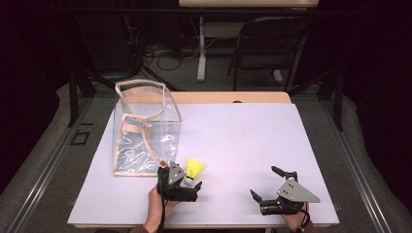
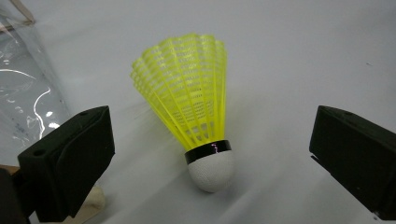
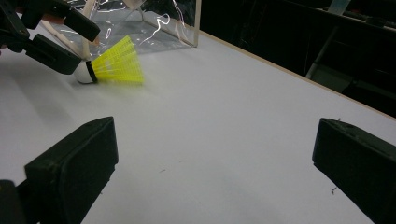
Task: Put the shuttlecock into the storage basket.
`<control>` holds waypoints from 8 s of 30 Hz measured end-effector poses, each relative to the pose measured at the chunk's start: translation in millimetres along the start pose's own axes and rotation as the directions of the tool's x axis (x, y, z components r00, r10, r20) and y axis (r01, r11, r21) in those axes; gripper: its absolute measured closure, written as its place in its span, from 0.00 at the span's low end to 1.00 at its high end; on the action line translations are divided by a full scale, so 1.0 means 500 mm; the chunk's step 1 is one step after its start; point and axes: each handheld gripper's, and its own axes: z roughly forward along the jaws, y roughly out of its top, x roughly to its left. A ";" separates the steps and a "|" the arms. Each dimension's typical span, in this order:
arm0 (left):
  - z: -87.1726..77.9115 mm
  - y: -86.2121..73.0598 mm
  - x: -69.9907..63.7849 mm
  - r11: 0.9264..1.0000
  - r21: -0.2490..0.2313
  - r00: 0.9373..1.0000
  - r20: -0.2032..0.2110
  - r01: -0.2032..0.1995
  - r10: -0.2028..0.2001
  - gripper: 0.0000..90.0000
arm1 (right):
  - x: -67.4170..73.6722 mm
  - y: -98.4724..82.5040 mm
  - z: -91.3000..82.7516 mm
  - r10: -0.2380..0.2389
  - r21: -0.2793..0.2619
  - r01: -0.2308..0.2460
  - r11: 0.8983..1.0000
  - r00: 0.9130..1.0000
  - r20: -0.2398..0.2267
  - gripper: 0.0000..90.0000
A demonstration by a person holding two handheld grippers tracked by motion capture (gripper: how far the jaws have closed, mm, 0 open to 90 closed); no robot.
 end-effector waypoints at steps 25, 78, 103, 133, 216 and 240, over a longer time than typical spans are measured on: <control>0.021 0.001 -0.006 0.999 0.047 0.999 -0.030 0.020 -0.018 0.19 | -0.001 0.000 0.000 -0.001 0.005 0.001 1.000 1.000 0.001 0.00; 0.016 -0.020 -0.026 0.990 0.078 0.988 -0.106 0.118 -0.109 0.71 | 0.001 -0.001 0.000 -0.005 0.017 0.005 1.000 1.000 -0.003 0.00; 0.009 -0.018 -0.024 0.992 0.047 0.990 -0.078 0.118 -0.114 0.72 | 0.000 -0.001 -0.001 -0.008 0.015 0.008 1.000 1.000 -0.001 0.00; -0.004 0.003 -0.010 0.993 -0.002 0.991 -0.063 0.120 -0.119 0.72 | 0.001 -0.001 0.001 -0.006 0.018 0.006 1.000 1.000 0.001 0.00; -0.043 0.099 0.025 0.998 -0.062 1.000 0.019 0.006 -0.005 0.72 | 0.000 -0.003 0.001 -0.001 0.026 0.001 1.000 1.000 0.004 0.00; -0.051 0.120 0.063 0.997 -0.079 1.000 0.020 -0.012 0.013 0.72 | -0.001 -0.003 0.002 0.000 0.024 0.000 1.000 1.000 0.002 0.00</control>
